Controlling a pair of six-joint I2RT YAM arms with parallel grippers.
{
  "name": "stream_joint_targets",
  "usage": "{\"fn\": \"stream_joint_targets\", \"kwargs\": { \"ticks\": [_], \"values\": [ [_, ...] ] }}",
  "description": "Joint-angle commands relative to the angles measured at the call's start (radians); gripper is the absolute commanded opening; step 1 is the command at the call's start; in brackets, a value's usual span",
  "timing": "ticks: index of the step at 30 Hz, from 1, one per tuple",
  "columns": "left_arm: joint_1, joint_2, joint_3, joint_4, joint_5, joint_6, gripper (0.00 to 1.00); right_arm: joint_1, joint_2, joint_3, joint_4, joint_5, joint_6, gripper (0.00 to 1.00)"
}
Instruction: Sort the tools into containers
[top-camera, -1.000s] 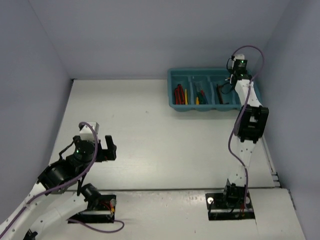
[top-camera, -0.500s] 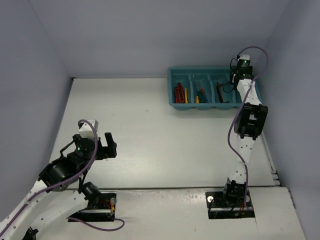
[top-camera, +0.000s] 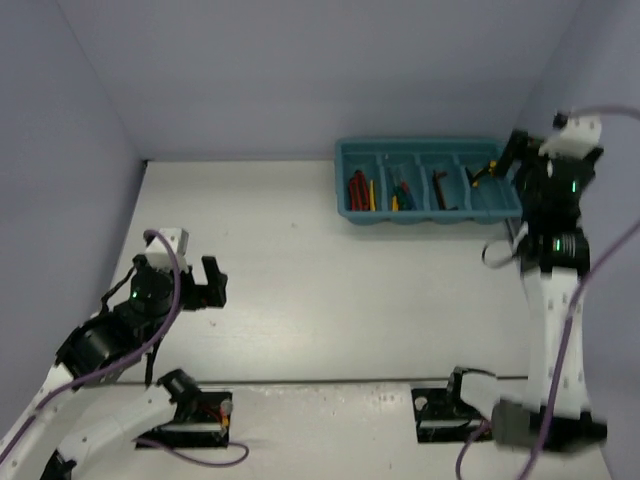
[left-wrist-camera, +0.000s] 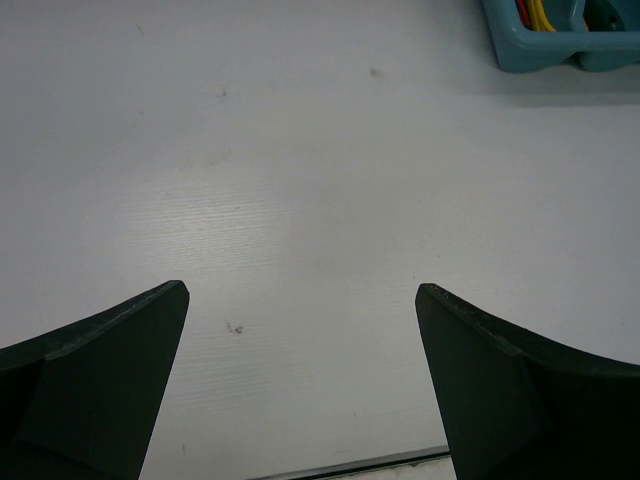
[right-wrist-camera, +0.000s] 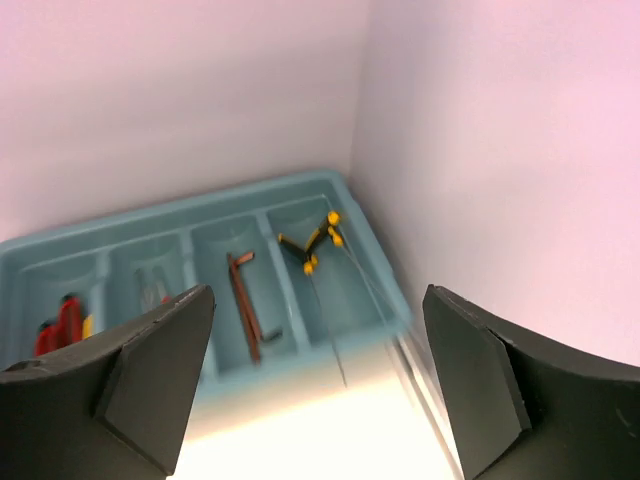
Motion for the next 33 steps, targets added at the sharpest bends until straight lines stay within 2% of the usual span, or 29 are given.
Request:
{"fn": "stream_joint_targets", "kwargs": {
  "ticks": [1,8,11,13,17,24,33],
  "values": [
    [0.007,0.014,0.061,0.042,-0.028,0.067,0.97,0.005,-0.357,-0.258,-0.045,0.045,0.087,0.88],
    [0.007,0.027,0.073,0.044,-0.038,0.097,0.97,0.004,-0.786,-0.412,-0.243,0.037,0.136,0.92],
    [0.007,0.041,0.076,0.042,-0.041,0.116,0.97,0.012,-0.885,-0.443,-0.306,0.046,0.106,0.95],
    [0.007,0.044,0.073,0.042,-0.049,0.120,0.97,0.037,-0.925,-0.442,-0.317,0.131,0.117,1.00],
    [0.007,0.065,0.066,0.040,-0.066,0.118,0.97,0.111,-0.910,-0.449,-0.317,0.182,0.106,1.00],
    [0.007,0.139,0.085,0.040,-0.069,0.068,0.97,0.184,-0.819,-0.449,-0.317,0.163,0.109,1.00],
    [0.007,0.244,0.122,0.043,-0.042,0.043,0.97,0.218,-0.806,-0.457,-0.317,0.184,0.121,1.00]
  ]
}}
